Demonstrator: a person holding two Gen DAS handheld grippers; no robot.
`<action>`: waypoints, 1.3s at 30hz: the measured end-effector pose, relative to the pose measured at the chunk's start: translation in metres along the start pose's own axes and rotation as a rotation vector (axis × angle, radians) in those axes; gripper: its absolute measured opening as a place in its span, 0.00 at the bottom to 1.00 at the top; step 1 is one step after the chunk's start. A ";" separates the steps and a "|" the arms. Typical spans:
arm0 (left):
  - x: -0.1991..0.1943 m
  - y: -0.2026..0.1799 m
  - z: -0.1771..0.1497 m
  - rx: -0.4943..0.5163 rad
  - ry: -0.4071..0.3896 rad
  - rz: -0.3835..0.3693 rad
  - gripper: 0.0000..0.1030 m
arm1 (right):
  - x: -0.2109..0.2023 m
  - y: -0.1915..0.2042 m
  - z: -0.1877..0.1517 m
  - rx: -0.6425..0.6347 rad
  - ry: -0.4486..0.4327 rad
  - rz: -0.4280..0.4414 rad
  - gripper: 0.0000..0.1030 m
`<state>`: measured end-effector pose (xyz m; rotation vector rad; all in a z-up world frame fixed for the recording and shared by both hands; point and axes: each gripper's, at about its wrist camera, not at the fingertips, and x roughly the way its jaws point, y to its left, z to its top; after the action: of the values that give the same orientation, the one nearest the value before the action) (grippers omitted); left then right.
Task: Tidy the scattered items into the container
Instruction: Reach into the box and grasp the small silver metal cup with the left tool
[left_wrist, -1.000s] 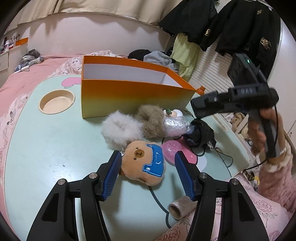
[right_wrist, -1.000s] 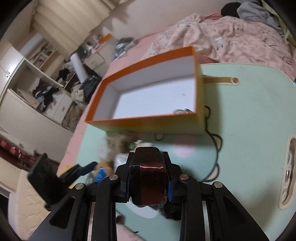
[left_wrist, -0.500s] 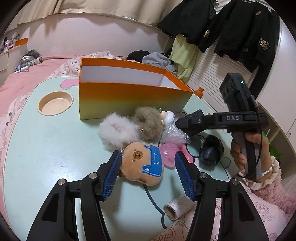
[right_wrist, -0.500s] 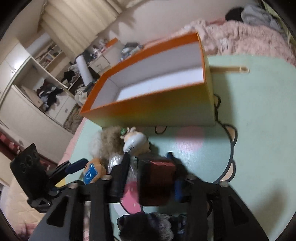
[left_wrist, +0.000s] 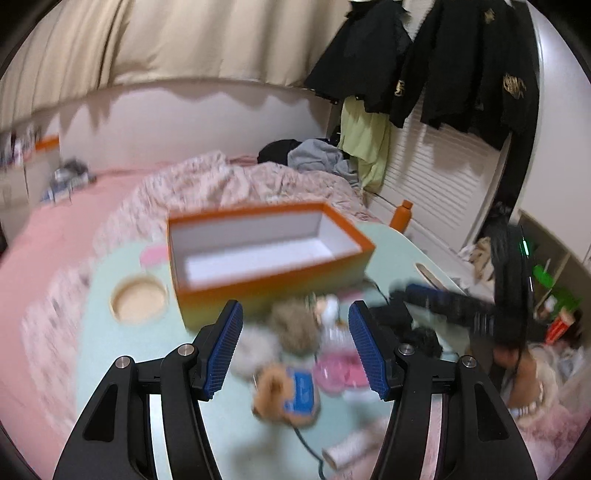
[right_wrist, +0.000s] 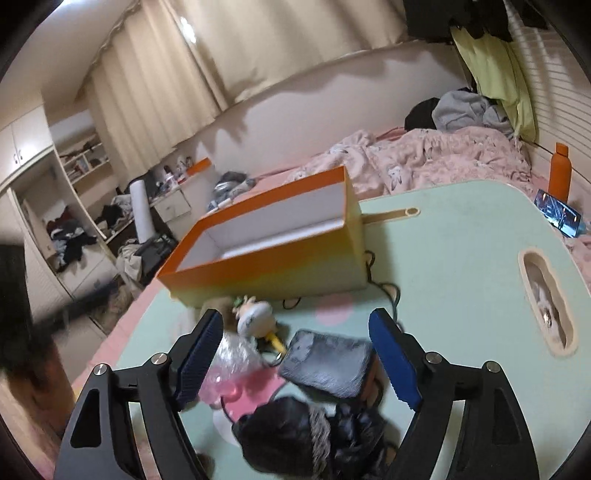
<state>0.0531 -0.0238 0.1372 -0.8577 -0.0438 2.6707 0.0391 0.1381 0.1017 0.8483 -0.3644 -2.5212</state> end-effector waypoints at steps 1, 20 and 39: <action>0.011 -0.002 0.019 0.012 0.050 -0.001 0.59 | -0.001 0.004 -0.003 -0.009 -0.005 0.001 0.79; 0.211 -0.001 0.063 -0.180 0.649 0.158 0.58 | -0.006 0.011 -0.013 -0.056 -0.007 0.029 0.79; 0.219 -0.002 0.053 -0.195 0.658 0.139 0.59 | -0.005 0.009 -0.012 -0.042 0.001 0.031 0.79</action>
<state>-0.1436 0.0524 0.0584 -1.8143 -0.0894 2.3906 0.0528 0.1314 0.0982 0.8212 -0.3209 -2.4905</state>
